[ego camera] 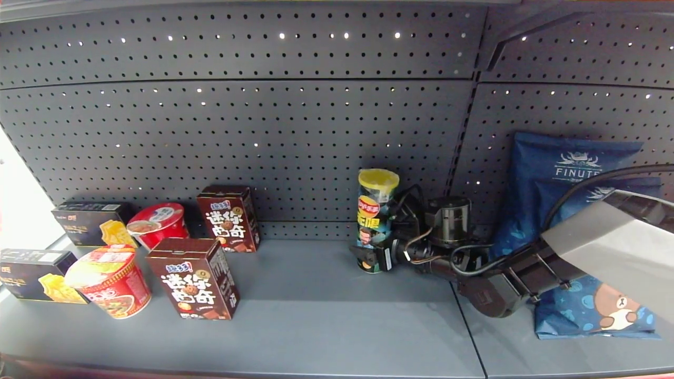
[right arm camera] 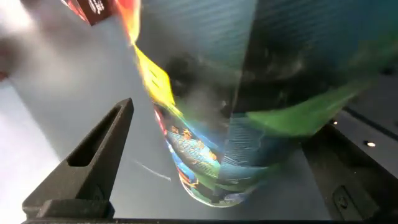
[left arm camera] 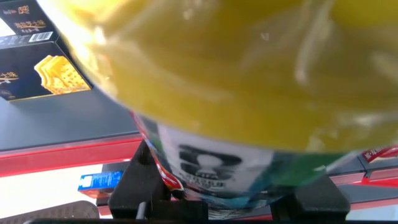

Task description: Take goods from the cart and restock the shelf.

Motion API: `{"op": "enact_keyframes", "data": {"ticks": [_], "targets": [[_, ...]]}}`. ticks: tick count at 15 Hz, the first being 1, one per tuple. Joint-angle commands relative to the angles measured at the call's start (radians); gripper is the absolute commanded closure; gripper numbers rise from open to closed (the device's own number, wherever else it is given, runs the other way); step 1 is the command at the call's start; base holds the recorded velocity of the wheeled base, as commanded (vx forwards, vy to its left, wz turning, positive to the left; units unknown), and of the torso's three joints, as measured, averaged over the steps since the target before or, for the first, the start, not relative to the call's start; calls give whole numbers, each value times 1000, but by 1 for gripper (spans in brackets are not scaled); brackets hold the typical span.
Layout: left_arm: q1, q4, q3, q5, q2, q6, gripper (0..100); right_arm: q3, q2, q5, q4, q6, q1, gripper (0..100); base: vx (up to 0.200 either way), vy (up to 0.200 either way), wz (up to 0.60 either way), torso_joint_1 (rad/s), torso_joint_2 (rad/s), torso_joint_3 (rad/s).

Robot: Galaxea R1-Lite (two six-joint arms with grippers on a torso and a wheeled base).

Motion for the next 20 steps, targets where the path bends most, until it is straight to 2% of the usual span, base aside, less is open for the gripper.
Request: {"op": "enact_keyframes", "data": {"ticks": [1,7,12,17,18,19,20], "targets": [[1,0,0,0,-1,0,100,-10,43,-2,-50,-4,5,100,0,0,0,0,0,0],[1,2,9,1,-23,0,100,93,-40,-12,-87,0,9,100,0,0,0,0,0,0],[1,17,14,5,-52,0,100,318,-284,3,-95,3,35,100,0,0,0,0,0,0],[-1,22,17,3,-72,-2,100,585,-500,173,-105,-1,57,100,0,0,0,0,0,0],[-1,20,26,5,-76,-2,100,666,-495,208,-201,-1,59,100,0,0,0,0,0,0],[-1,20,26,5,-76,-2,100,666,-495,208,-201,-1,59,100,0,0,0,0,0,0],[-1,20,43,5,-89,0,100,736,-446,288,-359,3,59,100,0,0,0,0,0,0]]}}
